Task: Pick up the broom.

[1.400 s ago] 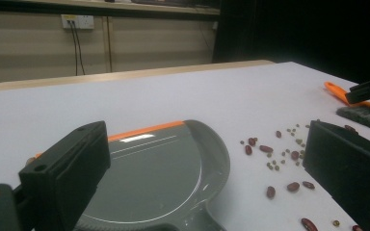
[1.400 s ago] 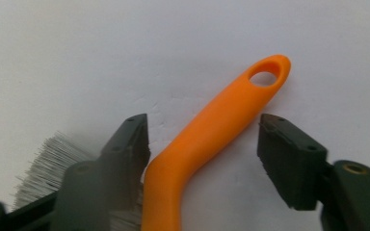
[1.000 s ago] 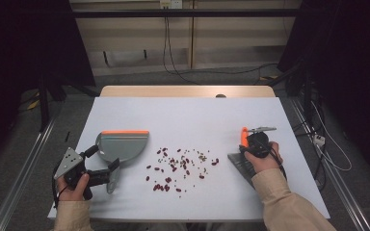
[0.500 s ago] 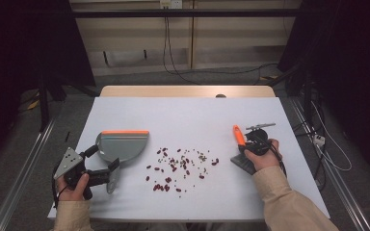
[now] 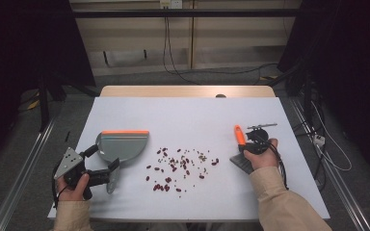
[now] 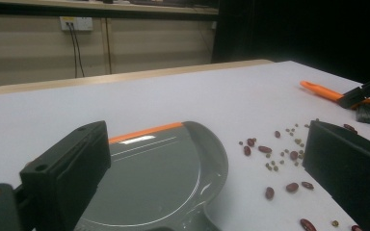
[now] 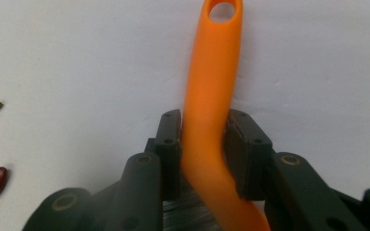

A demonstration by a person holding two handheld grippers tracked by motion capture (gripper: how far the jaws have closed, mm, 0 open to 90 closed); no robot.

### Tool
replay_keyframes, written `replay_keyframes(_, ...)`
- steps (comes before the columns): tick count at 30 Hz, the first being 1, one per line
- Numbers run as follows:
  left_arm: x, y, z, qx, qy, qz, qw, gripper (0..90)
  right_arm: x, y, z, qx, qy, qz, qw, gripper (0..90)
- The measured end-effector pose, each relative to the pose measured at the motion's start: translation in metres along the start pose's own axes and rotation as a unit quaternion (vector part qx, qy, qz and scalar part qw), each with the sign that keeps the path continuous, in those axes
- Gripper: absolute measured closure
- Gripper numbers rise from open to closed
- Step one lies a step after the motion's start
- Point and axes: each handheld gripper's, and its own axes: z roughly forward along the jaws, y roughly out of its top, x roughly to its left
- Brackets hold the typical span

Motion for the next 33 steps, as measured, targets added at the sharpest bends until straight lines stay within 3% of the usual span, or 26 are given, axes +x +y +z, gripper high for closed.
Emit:
replay_keyframes(6,-0.001,0.001,-0.001,-0.001,-0.001,0.003,1.0,2.6,-0.001,-0.004,0.0,-0.017,0.003,0.01,0.9998,69.3)
replay_keyframes(10,-0.002,0.002,-0.001,-0.008,-0.005,-0.004,0.9999,2.6,-0.005,-0.002,-0.001,-0.013,0.016,0.016,0.9997,69.7)
replay_keyframes(13,-0.002,0.003,0.0,-0.004,-0.003,-0.001,1.0,2.7,-0.003,-0.002,-0.002,-0.014,0.011,0.01,0.9998,69.8)
replay_keyframes(20,-0.004,0.007,0.0,-0.009,-0.009,-0.002,0.9999,2.7,-0.006,-0.001,-0.009,-0.037,0.036,0.016,0.9985,70.3)
replay_keyframes(29,-0.007,0.014,0.005,-0.013,-0.02,-0.003,0.9997,2.7,-0.01,0.005,-0.037,-0.109,0.072,0.028,0.991,71.7)
replay_keyframes(31,-0.01,0.017,0.007,-0.012,-0.026,0.001,0.9996,2.7,-0.01,0.007,-0.044,-0.125,0.079,0.031,0.9885,71.8)
replay_keyframes(32,-0.012,0.018,0.009,-0.013,-0.029,-0.001,0.9995,2.7,-0.011,0.008,-0.05,-0.143,0.084,0.034,0.9857,72.0)
replay_keyframes(33,-0.014,0.02,0.01,-0.012,-0.032,-0.001,0.9994,2.7,-0.011,0.008,-0.05,-0.143,0.084,0.034,0.9857,72.0)
